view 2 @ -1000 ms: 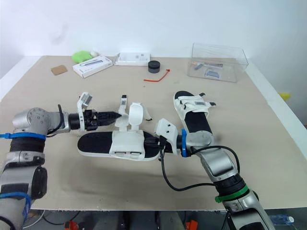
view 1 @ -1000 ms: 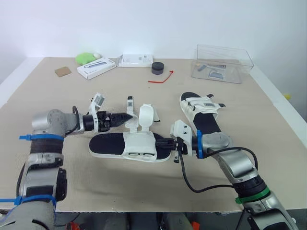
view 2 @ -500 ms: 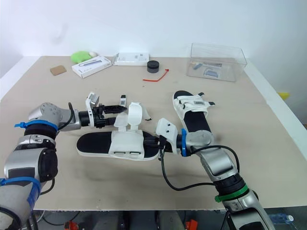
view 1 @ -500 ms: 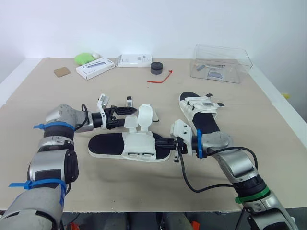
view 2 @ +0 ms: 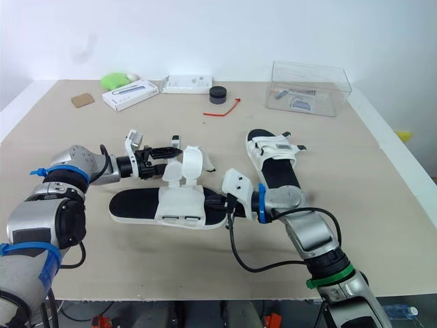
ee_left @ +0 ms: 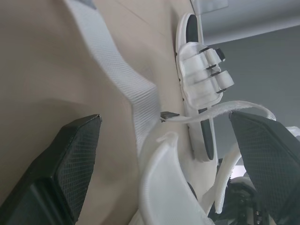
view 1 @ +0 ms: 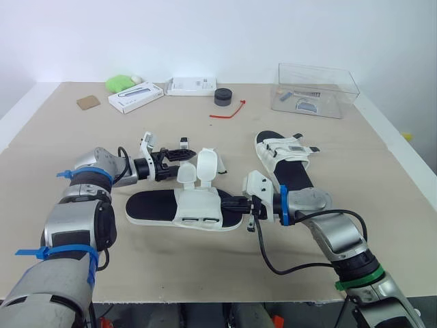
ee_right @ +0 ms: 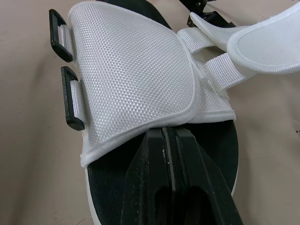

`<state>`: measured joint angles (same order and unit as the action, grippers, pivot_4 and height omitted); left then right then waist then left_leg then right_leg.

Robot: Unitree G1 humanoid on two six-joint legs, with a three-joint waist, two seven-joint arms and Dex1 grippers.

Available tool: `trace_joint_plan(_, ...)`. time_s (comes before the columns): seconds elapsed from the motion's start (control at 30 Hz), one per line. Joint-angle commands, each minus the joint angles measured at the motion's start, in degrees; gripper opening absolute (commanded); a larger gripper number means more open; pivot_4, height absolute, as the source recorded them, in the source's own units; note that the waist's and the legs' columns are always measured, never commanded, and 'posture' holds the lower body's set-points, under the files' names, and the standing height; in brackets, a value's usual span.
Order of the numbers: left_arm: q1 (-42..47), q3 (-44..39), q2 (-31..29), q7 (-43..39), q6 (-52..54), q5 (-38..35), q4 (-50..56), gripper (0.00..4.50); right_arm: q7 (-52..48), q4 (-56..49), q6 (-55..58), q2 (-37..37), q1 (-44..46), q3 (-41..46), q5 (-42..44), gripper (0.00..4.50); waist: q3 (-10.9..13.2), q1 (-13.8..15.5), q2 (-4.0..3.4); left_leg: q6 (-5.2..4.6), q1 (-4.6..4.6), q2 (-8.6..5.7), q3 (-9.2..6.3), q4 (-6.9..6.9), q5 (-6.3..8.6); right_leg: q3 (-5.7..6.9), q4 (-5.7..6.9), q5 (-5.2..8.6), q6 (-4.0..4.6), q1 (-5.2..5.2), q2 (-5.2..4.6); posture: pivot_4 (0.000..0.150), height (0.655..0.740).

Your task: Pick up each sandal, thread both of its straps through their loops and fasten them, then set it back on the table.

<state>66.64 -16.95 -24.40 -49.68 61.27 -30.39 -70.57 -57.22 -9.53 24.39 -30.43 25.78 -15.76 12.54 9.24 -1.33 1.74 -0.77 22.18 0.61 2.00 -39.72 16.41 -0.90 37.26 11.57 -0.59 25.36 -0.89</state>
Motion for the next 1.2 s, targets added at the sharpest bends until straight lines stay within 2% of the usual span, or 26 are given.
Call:
trace_joint_plan(0.03, 2.6, -2.8, 0.1, -0.5, -1.2, -0.4, -1.0, 3.71, -0.1, -2.8, -1.3, -0.6, 0.5, 0.6, 0.1, 0.0, 0.0, 0.0, 0.0, 0.0, 0.01, 0.0, -0.01, 0.0, 0.0, 0.01, 0.0, 0.0, 0.0, 0.0, -0.01, 0.15, 0.74)
trace_joint_plan(0.13, 3.0, -2.9, 0.4, -1.2, -1.3, 0.5, -1.1, 2.23, -0.2, -3.1, -1.3, -0.7, 0.3, 0.7, 0.0, 0.0, 0.0, 0.0, 0.0, 0.0, 0.01, -0.01, 0.0, 0.0, 0.0, 0.0, 0.0, 0.0, -0.01, 0.0, -0.01, 0.15, 0.74)
trace_joint_plan(0.3, 3.2, -1.6, 0.7, -3.2, -1.2, 2.3, -0.6, 0.08, -0.3, -3.3, -1.3, -0.9, 0.3, 0.5, -0.1, 0.0, 0.0, 0.0, 0.0, 0.0, 0.02, -0.01, -0.01, 0.0, 0.0, 0.01, 0.0, -0.01, -0.01, 0.0, -0.01, 0.15, 0.74)
trace_joint_plan(0.53, 3.0, 1.0, 0.7, -6.8, -7.8, 5.4, 3.7, 0.08, -0.7, -3.5, -1.6, -1.2, -0.1, 0.2, -0.3, 0.0, 0.0, 0.0, 0.01, 0.0, 0.03, -0.01, -0.01, 0.0, 0.0, 0.01, 0.0, -0.01, -0.01, 0.0, -0.01, 0.15, 0.74)
trace_joint_plan(0.67, -3.0, 7.9, 0.8, -11.4, -15.5, 7.6, 23.4, 0.08, -0.8, -3.4, -1.9, -1.5, -0.2, 0.2, -0.4, 0.0, 0.0, 0.0, 0.01, 0.02, 0.07, 0.0, -0.01, 0.01, -0.01, -0.05, 0.0, -0.02, -0.01, 0.04, -0.02, 0.15, 0.74)
trace_joint_plan(0.73, -9.5, 11.8, 0.0, -11.8, -23.7, 10.5, 35.9, 0.08, -0.8, -3.4, -1.9, -1.5, -0.2, 0.2, -0.3, 0.0, 0.0, 0.0, -0.01, 0.05, 0.08, 0.0, -0.05, 0.01, -0.01, -0.1, 0.02, -0.03, 0.01, 0.04, -0.08, 0.15, 0.74)
trace_joint_plan(0.8, -16.6, 15.8, -1.5, -11.9, -36.1, 15.3, 46.5, 0.08, -0.9, -3.3, -1.9, -1.6, -0.2, 0.2, -0.3, 0.0, 0.0, 0.0, -0.02, 0.14, -0.01, 0.01, -0.02, 0.05, 0.03, -0.17, 0.05, -0.05, 0.05, 0.03, -0.27, 0.15, 0.74)
trace_joint_plan(0.87, -21.2, 17.9, -2.9, -11.7, -44.3, 18.2, 51.9, 0.08, -1.0, -3.3, -2.0, -1.7, -0.2, 0.1, -0.3, 0.0, 0.0, 0.1, -0.02, 0.21, -0.08, 0.05, 0.04, 0.11, 0.05, -0.19, 0.05, -0.08, 0.11, 0.04, -0.31, 0.15, 0.74)
trace_joint_plan(1.03, -29.1, 20.4, -5.5, -12.2, -60.2, 22.2, 56.3, 0.08, -1.4, -2.4, -2.2, -1.3, 0.6, -0.2, -0.4, 0.0, 0.0, 0.3, -0.02, 0.24, -0.03, 0.05, -0.02, 0.07, 0.03, -0.05, 0.02, -0.12, 0.17, 0.01, -0.31, 0.15, 0.74)
trace_joint_plan(1.2, -29.9, 20.4, -5.0, -11.4, -69.9, 22.8, 56.4, 0.08, -0.8, -0.1, -1.6, 0.4, 3.4, 0.3, -0.2, 0.0, 0.0, 0.3, -0.02, 0.19, 0.0, 0.04, 0.01, -0.07, 0.02, -0.06, -0.02, -0.16, 0.08, -0.03, -0.1, 0.15, 0.74)
